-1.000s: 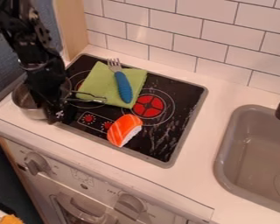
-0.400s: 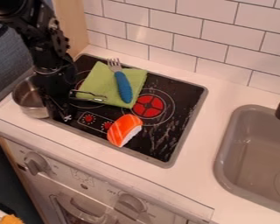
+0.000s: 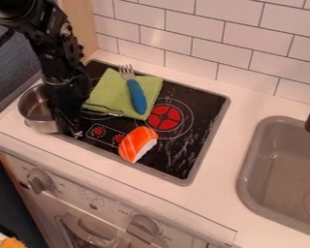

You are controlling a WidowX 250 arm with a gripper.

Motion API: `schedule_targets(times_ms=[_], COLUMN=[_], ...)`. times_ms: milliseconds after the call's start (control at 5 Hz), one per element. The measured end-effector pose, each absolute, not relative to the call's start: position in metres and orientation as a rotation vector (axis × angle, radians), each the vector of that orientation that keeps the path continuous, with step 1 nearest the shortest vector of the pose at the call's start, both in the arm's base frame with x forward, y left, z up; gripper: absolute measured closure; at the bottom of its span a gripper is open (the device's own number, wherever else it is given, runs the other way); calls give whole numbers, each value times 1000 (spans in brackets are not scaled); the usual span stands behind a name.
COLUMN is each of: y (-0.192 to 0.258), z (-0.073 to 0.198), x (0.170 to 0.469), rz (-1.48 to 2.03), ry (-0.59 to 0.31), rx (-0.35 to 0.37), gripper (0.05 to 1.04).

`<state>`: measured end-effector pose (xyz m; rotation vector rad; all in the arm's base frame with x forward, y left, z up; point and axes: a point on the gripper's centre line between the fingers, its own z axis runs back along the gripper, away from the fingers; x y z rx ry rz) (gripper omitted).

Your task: Move the silver pot to the top right of the burner

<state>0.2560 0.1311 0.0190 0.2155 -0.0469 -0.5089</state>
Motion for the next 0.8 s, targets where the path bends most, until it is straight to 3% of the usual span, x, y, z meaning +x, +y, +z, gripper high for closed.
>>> schedule_targets(times_ms=[400, 800], y=[134, 98], z=[54, 75], x=[254, 272], rz=[-466, -543], ry=[-88, -184], rx=[293, 265], gripper=[1005, 1005])
